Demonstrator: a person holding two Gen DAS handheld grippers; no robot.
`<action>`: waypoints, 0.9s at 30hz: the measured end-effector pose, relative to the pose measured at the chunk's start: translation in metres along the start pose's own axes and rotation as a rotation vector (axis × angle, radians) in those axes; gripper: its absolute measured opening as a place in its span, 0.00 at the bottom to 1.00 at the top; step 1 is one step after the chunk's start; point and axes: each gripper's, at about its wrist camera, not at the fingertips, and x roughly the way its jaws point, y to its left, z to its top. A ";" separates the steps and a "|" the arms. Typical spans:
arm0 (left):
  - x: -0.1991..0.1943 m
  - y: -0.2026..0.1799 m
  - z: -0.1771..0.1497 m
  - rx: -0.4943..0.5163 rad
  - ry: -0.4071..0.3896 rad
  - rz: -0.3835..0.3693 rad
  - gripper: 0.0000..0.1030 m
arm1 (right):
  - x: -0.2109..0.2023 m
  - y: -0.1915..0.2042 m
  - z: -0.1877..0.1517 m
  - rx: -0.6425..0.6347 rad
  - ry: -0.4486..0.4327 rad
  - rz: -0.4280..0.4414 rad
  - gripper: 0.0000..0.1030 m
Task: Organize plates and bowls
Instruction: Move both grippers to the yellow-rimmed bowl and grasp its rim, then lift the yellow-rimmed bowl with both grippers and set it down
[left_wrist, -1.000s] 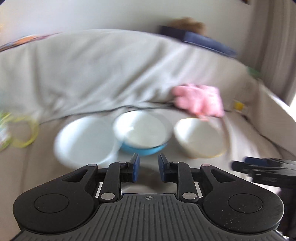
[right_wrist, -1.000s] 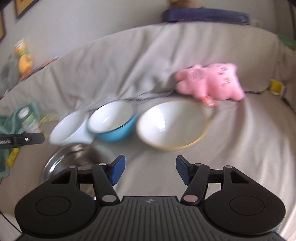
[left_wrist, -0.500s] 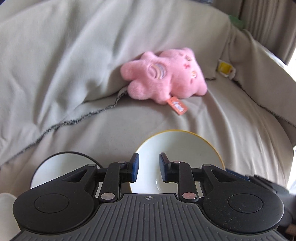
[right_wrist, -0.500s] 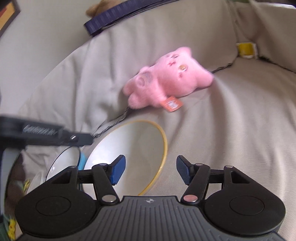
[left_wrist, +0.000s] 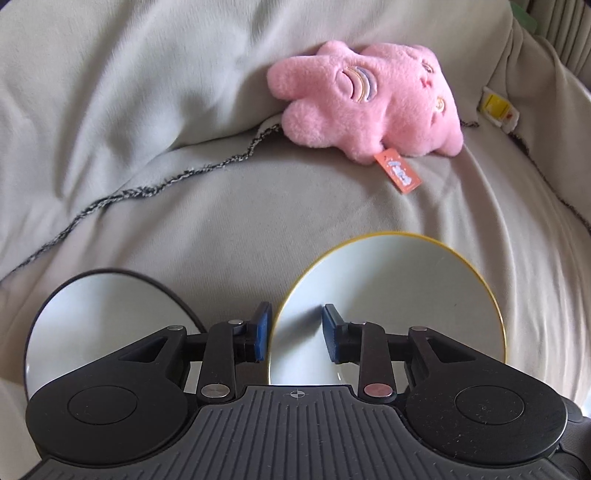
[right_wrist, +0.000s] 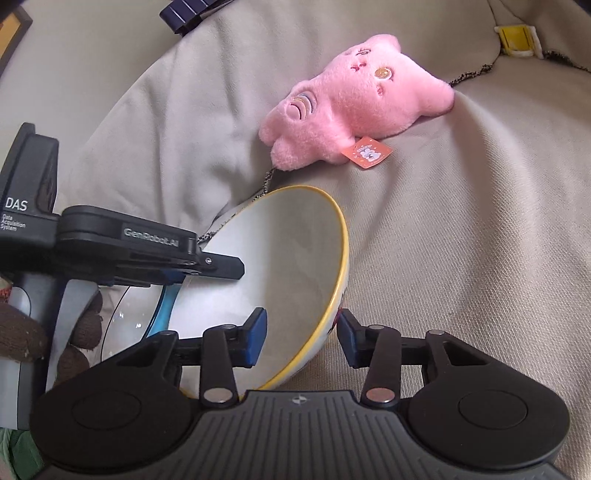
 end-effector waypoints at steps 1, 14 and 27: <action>-0.004 -0.002 -0.003 -0.011 0.002 0.003 0.31 | -0.006 0.002 -0.003 -0.026 -0.001 -0.010 0.41; -0.033 -0.029 -0.069 -0.046 0.144 -0.003 0.34 | -0.066 0.002 -0.052 -0.153 0.075 -0.046 0.43; -0.037 -0.054 -0.088 0.015 0.101 0.070 0.34 | -0.069 -0.009 -0.058 -0.161 0.039 -0.057 0.44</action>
